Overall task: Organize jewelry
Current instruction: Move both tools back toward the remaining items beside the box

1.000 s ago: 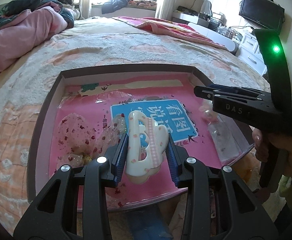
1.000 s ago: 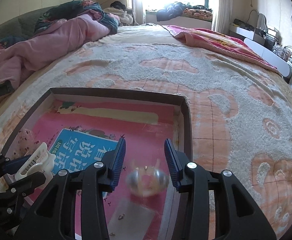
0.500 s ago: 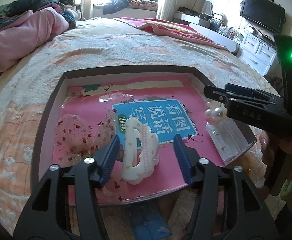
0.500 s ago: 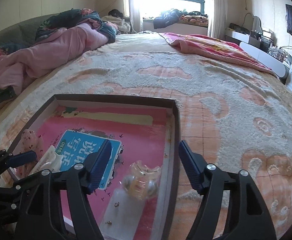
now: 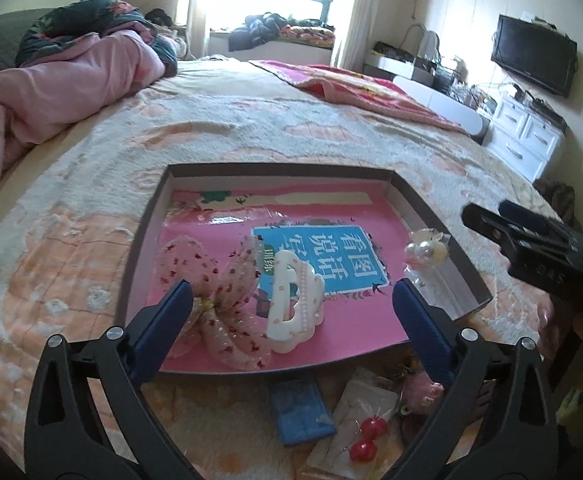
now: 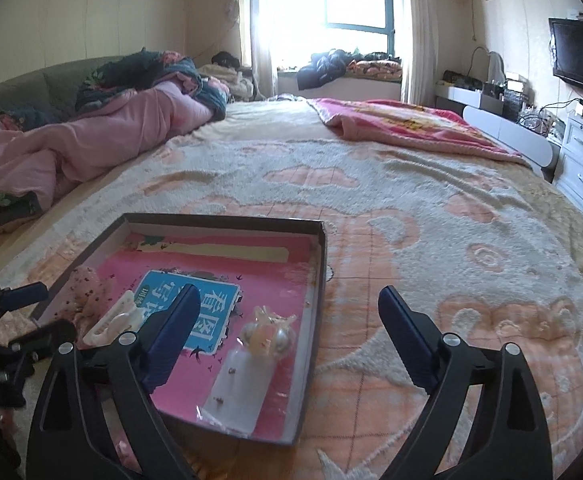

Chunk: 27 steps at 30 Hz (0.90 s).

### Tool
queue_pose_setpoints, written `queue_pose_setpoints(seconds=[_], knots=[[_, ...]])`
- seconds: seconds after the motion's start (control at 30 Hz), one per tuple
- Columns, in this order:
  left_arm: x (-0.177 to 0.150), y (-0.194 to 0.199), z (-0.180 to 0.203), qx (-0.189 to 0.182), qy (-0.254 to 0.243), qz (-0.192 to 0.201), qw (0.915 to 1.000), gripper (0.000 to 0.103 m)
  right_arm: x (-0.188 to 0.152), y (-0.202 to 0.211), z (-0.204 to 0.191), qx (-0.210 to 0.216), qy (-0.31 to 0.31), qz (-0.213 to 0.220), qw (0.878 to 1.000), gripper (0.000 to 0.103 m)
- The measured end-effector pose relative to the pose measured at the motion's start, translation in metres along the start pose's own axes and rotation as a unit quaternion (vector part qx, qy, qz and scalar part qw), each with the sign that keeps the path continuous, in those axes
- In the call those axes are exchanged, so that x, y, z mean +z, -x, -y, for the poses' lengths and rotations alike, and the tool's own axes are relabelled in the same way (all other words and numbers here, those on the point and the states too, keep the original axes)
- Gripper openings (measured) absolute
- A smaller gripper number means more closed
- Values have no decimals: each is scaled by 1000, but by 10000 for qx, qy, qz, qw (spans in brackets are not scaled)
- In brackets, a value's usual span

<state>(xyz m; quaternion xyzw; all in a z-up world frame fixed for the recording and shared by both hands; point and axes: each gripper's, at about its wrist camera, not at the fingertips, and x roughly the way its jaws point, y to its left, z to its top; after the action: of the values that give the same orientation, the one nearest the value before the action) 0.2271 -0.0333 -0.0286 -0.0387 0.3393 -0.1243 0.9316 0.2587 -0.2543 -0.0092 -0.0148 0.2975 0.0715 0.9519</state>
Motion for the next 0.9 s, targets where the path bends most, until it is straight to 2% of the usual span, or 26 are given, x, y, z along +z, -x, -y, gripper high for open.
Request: queue_pose_setpoints(seconds=[0.43,0.9], knots=[[-4,43,3,92,-13,388,9992,91,-12,56,-6,145,84,313,9994,89],[-21,75,4,164,-52,531,9984,91,-32,94,-23,394,310,369,9981,89]])
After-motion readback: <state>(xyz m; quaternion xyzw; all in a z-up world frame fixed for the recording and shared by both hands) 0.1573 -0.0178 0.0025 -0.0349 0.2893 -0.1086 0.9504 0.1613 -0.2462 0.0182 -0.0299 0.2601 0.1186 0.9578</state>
